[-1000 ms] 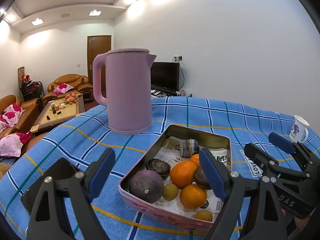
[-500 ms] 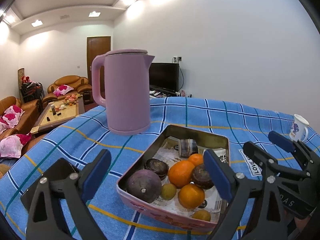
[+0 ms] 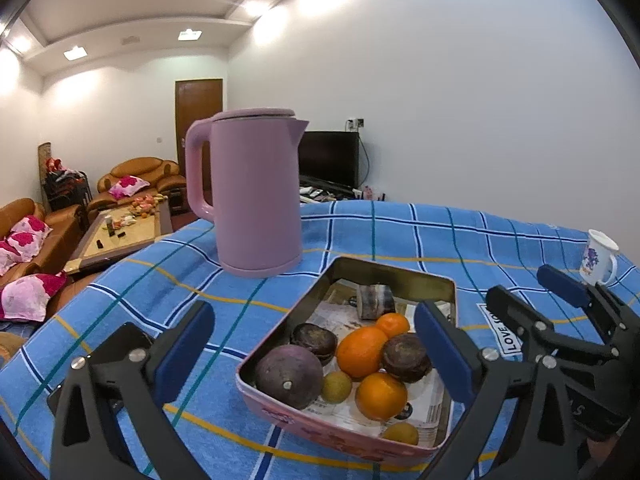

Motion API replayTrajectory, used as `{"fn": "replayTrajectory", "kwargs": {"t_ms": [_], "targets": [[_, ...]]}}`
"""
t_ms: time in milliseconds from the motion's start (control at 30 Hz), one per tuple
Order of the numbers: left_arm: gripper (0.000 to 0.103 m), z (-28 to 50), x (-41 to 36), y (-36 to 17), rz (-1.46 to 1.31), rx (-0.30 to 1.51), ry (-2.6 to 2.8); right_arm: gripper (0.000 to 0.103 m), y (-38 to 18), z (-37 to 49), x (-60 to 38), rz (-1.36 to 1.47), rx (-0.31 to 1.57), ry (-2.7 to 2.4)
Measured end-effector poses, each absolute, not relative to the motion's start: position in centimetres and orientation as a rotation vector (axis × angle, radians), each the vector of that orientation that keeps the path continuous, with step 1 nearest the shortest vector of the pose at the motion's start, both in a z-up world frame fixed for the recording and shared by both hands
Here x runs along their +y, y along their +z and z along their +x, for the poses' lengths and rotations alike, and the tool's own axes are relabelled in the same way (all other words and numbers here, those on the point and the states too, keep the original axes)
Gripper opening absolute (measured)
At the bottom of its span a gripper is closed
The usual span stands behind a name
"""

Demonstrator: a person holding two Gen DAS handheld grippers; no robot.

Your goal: Organize fruits

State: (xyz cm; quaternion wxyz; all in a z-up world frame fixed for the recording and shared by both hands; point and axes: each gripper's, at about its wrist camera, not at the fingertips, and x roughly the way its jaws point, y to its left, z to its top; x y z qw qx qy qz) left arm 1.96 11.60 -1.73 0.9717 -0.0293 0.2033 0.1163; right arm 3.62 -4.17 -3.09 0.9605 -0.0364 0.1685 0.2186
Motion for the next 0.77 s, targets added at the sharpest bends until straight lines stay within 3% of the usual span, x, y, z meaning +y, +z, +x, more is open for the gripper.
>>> {"fn": "replayTrajectory", "kwargs": {"t_ms": [767], "targets": [[0.103,2.20,11.19,-2.09,-0.024,0.433,0.261,0.078,-3.19,3.43,-3.73,-0.087,0.346,0.446]]}}
